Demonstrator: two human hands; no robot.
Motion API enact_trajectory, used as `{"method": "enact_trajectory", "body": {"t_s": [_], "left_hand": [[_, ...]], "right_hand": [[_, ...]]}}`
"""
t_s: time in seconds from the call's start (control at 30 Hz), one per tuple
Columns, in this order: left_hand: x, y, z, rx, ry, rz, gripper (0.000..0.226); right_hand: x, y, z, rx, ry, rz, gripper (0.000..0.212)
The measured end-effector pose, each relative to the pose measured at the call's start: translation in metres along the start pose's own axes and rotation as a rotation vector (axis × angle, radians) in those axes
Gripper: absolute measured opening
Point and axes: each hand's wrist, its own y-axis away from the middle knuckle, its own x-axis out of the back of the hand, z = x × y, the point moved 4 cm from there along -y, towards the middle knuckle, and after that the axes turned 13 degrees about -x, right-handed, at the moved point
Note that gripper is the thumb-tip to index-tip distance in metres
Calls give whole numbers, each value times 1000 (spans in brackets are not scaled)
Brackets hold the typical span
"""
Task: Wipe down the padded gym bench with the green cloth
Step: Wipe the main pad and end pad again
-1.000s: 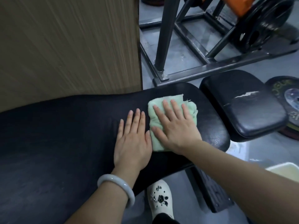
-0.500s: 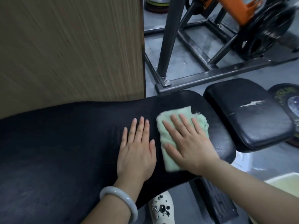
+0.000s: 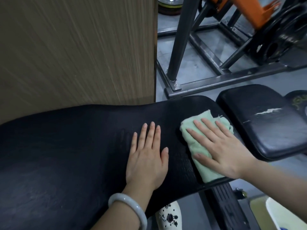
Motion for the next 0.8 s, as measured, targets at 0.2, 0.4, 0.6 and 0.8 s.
{"method": "enact_trajectory", "body": {"t_s": [0.2, 0.4, 0.6, 0.8], "left_hand": [[-2, -1, 0, -15, -55, 31, 60], [-3, -1, -1, -19, -63, 36, 59], [-3, -2, -1, -10, -84, 41, 59], [-3, -2, -1, -17, -92, 30, 60]], "right_hand": [[7, -51, -17, -466, -99, 34, 82], [1, 5, -36, -131, -112, 100, 64], [6, -42, 1, -437, -98, 78, 74], [11, -44, -40, -223, -109, 26, 74]]}}
